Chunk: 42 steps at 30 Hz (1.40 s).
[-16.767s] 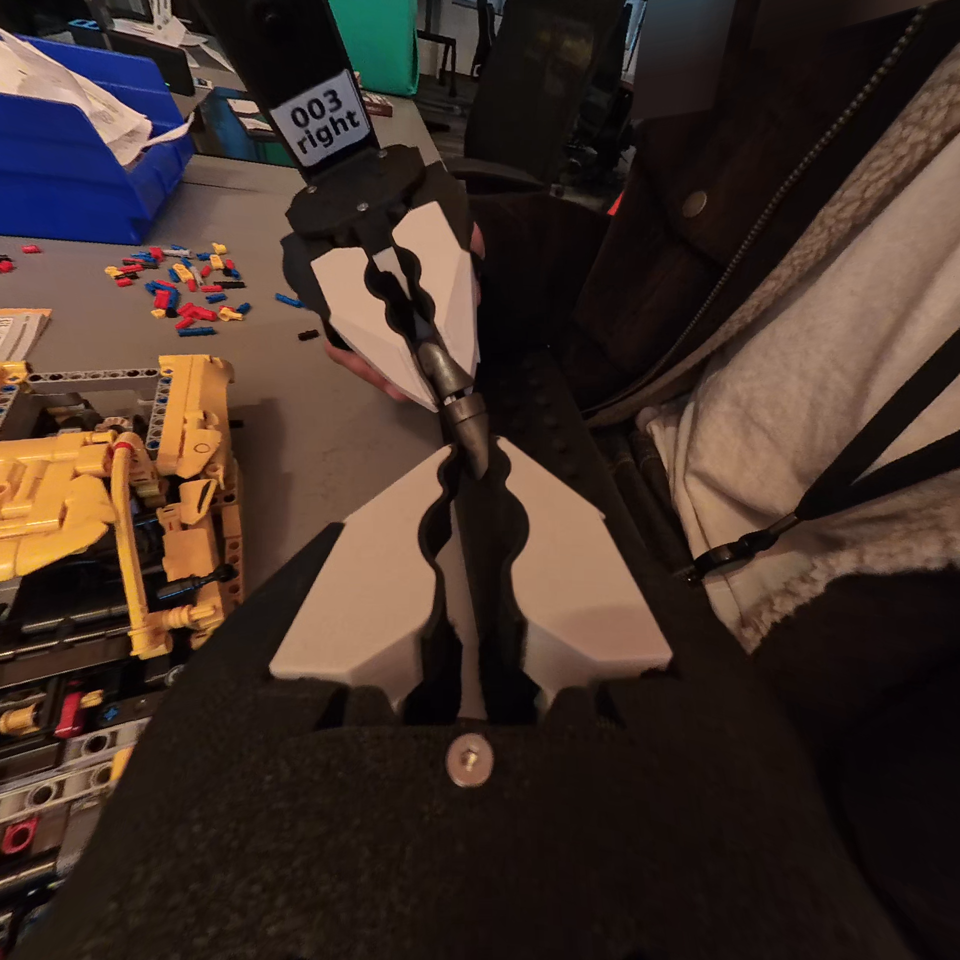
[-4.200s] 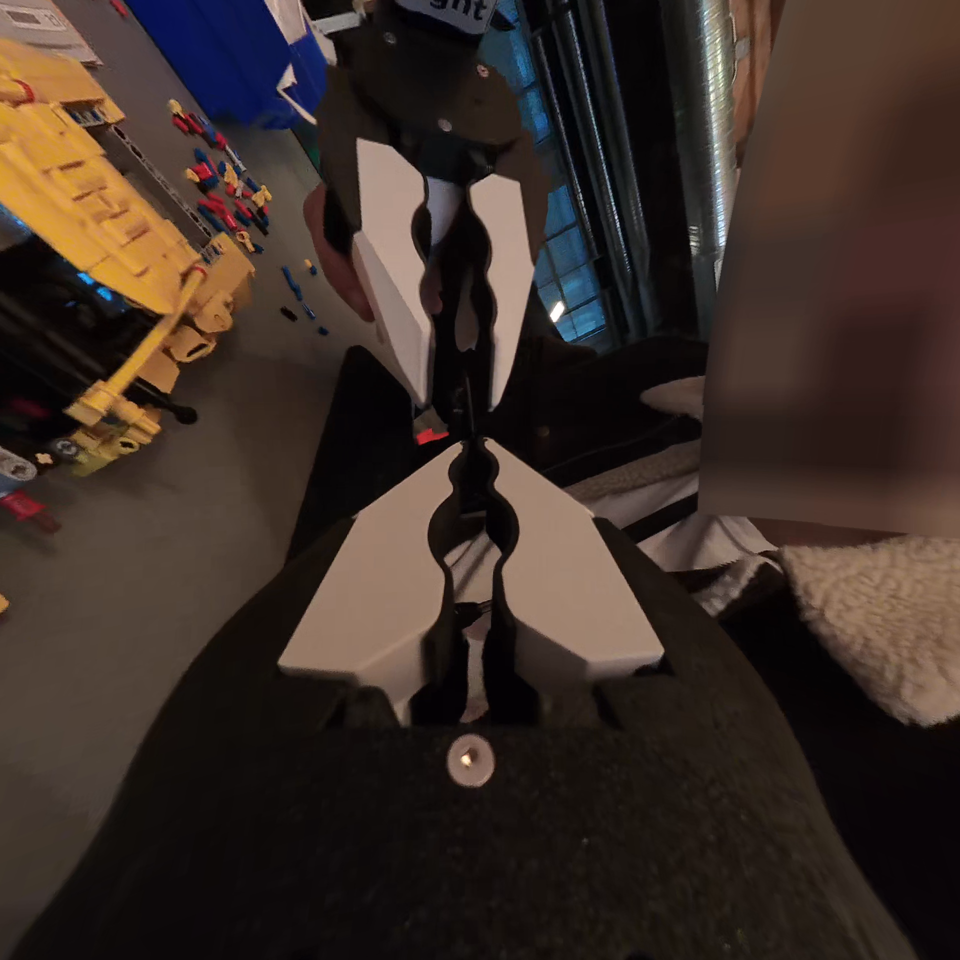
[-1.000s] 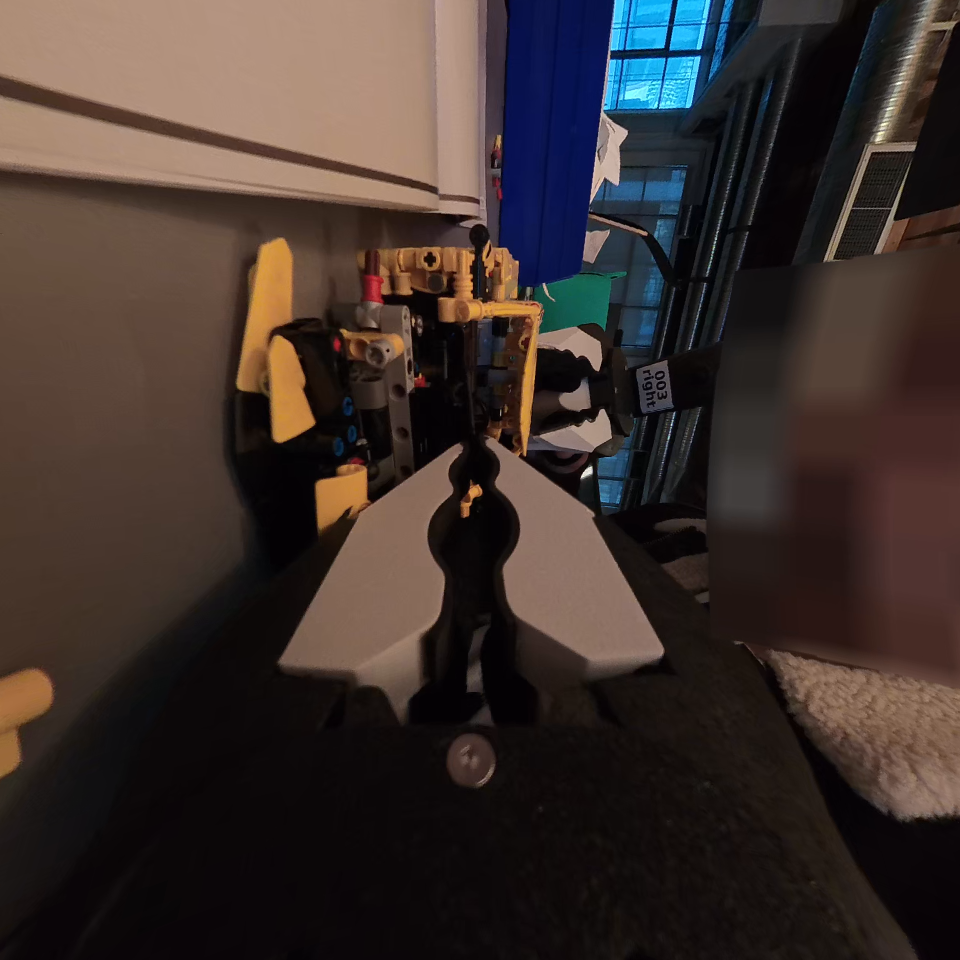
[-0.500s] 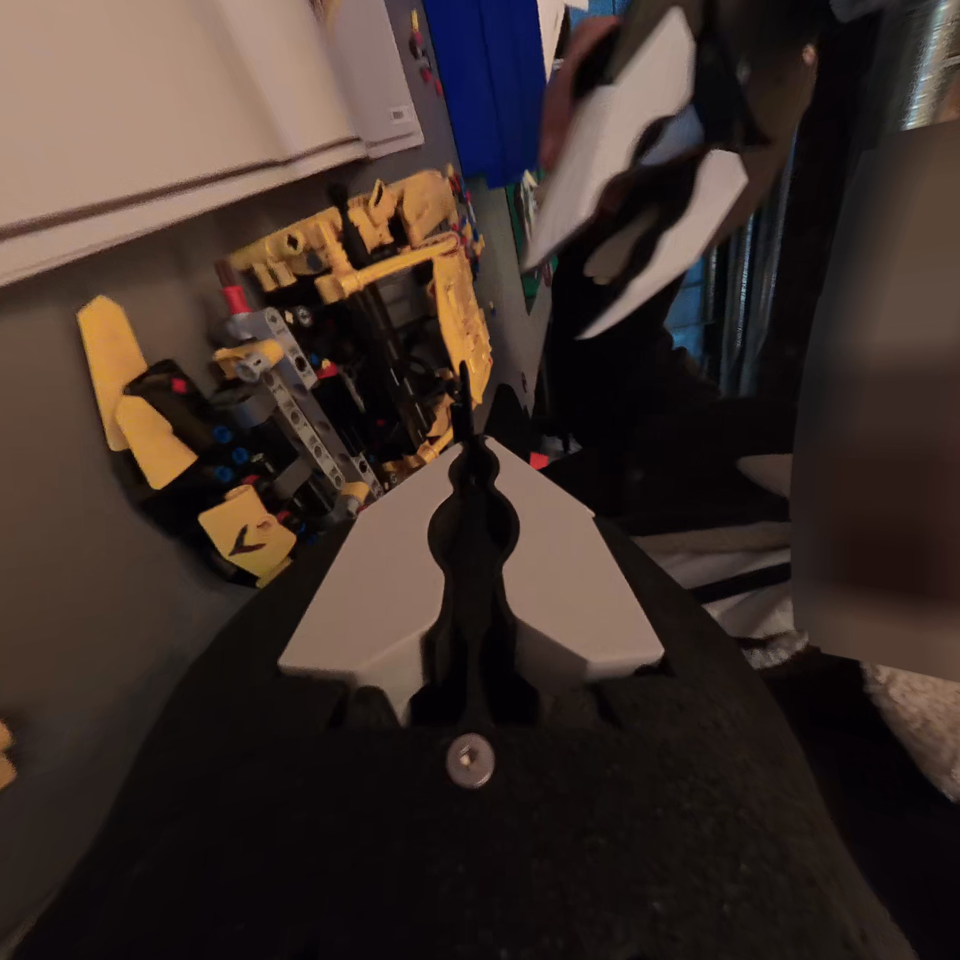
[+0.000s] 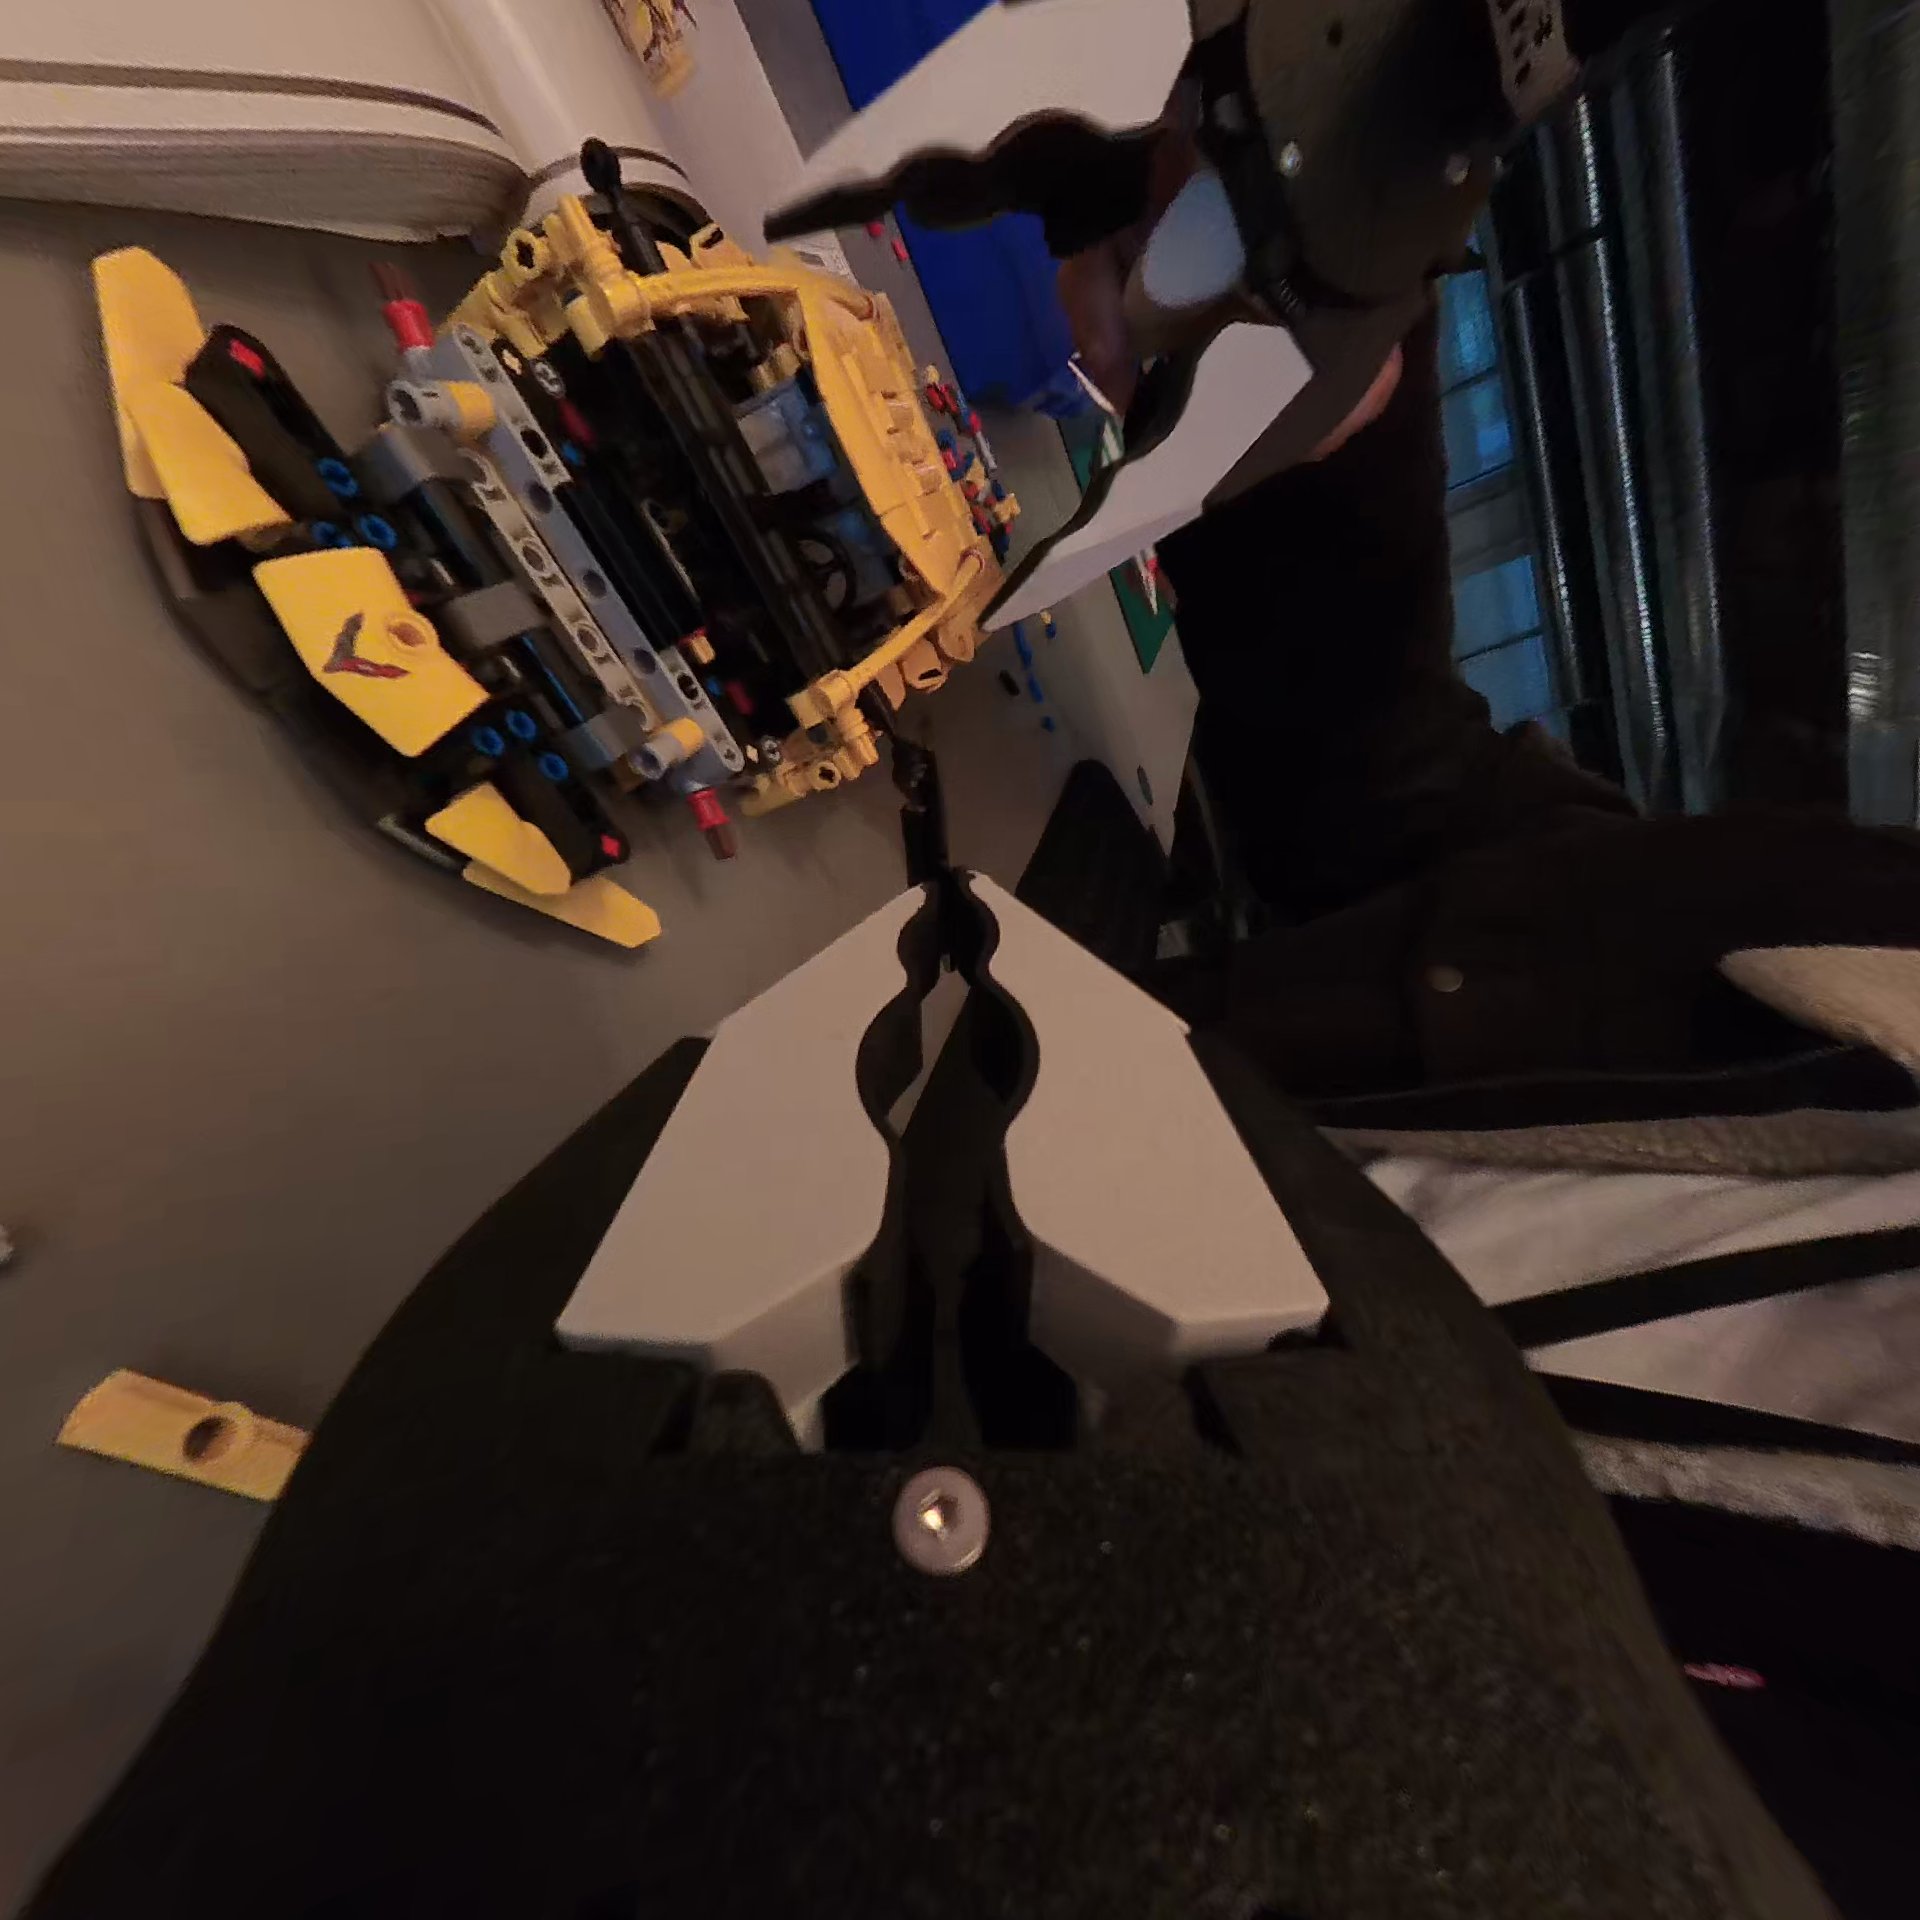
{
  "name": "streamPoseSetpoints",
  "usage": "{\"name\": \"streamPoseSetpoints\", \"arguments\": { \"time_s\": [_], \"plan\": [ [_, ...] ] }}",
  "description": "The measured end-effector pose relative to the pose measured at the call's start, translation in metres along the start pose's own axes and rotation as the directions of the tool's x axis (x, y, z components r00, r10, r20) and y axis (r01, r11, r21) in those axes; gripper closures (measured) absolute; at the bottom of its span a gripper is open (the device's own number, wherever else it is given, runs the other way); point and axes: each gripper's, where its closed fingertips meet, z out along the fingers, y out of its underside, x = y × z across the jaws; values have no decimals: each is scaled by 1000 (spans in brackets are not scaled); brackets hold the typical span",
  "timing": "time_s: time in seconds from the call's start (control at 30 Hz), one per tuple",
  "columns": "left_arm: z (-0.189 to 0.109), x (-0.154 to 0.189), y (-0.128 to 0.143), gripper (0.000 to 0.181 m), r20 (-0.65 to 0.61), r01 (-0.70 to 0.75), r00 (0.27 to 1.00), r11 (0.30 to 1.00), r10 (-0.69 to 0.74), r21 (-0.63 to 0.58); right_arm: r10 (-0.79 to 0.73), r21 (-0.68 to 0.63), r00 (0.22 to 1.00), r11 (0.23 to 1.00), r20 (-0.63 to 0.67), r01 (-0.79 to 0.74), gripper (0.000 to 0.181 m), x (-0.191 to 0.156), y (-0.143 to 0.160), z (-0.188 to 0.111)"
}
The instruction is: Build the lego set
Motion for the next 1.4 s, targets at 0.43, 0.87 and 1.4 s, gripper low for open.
{"name": "streamPoseSetpoints", "arguments": {
  "time_s": [0.43, 0.87, 1.4],
  "plan": [
    [-10, 11, 5, 180, -104, -73, 993, 989, 60, -127, 243, -139, 968, 958, -64, -249, 83, -72, 20, 5],
    [9, 19, -25, 180, -193, -51, 981, 948, -11, -314, 100, 21, 688, 986, 719, -165, 142, -51, -80, -4],
    [3, -26, -39, 155, 264, -359, 885, 923, 383, -136, 155, 33, 605, 957, 781, -288, 175, -27, -67, 23]
  ]
}}
